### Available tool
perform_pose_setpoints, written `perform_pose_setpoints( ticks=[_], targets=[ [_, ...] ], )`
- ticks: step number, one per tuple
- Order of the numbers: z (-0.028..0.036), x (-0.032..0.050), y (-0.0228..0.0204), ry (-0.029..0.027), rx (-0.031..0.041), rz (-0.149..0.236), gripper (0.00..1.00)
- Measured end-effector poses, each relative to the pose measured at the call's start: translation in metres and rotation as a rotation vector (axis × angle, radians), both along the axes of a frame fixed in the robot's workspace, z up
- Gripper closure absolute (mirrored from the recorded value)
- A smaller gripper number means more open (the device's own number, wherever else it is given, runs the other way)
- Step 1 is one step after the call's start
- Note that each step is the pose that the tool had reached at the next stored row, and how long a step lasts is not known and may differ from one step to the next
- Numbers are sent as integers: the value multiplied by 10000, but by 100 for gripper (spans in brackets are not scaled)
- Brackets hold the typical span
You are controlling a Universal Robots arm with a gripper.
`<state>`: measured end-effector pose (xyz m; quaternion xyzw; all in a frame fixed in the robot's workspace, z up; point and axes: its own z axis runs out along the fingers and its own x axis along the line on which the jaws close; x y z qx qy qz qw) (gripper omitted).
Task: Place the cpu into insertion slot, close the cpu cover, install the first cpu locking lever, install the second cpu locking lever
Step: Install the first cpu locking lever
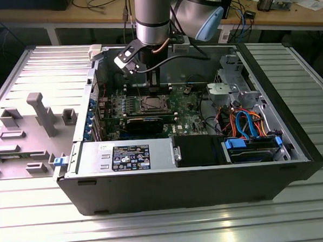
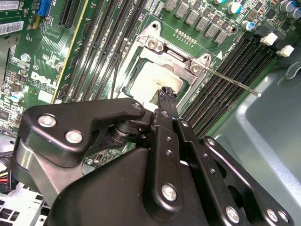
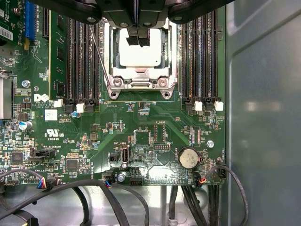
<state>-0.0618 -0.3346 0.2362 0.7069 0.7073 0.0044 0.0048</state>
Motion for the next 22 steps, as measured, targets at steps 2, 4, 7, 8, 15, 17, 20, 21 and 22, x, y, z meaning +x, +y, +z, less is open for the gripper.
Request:
perform_pose_setpoints(
  ticks=[2,4,7,8,15,17,20,21,22],
  targets=[
    [10,0,-1,2,-4,0,89],
    [37,0,0,0,-1,0,89],
    [73,0,0,-1,1,0,89],
    [86,0,0,-1,1,1,89],
    [224,0,0,0,1,0,89],
    [276,0,0,-1,1,0,89],
    [336,0,0,-1,1,0,89],
    [338,0,0,-2,4,0,89],
    [339,0,0,-1,2,0,89]
  ],
)
